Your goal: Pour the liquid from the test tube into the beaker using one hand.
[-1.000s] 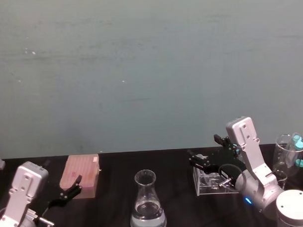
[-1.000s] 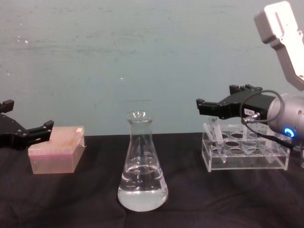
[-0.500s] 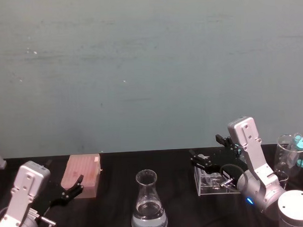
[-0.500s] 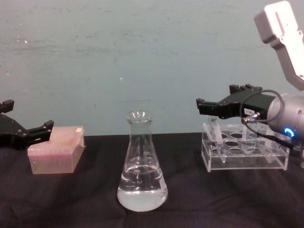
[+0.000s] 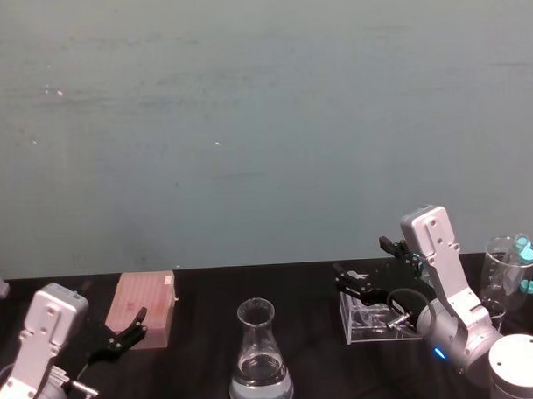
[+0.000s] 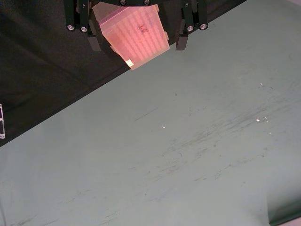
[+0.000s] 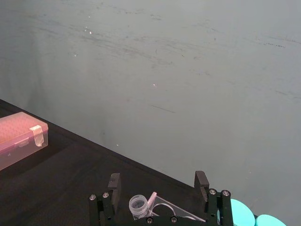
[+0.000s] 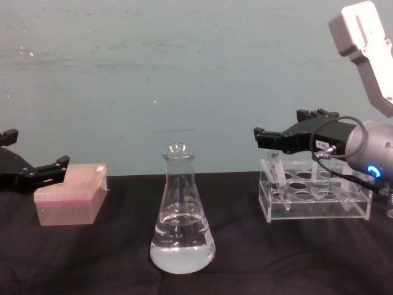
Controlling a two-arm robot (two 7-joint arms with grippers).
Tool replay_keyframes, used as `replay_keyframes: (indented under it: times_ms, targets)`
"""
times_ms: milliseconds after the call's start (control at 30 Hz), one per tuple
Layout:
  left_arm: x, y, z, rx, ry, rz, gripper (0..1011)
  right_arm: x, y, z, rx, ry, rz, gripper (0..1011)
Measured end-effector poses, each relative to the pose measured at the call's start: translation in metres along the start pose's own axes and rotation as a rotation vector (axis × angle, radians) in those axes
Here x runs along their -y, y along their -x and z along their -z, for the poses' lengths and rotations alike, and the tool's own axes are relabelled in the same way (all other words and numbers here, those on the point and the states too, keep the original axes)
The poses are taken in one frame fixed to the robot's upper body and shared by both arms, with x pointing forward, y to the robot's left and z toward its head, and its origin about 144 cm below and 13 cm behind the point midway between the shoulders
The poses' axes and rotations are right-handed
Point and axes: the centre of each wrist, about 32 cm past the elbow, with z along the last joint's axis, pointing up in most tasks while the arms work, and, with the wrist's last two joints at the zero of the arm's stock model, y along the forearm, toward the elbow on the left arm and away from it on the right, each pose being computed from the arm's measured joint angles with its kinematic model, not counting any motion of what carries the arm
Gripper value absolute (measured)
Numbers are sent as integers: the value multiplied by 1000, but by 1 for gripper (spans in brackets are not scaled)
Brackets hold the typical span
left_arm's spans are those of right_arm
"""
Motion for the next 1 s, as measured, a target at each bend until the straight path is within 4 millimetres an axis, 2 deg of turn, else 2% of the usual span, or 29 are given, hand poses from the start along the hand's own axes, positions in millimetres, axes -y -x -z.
replay_keyframes:
  times_ms: [1000]
  targets:
    - [0,0,0,0,0,0,1000,0,0,0,0,0,0,1003]
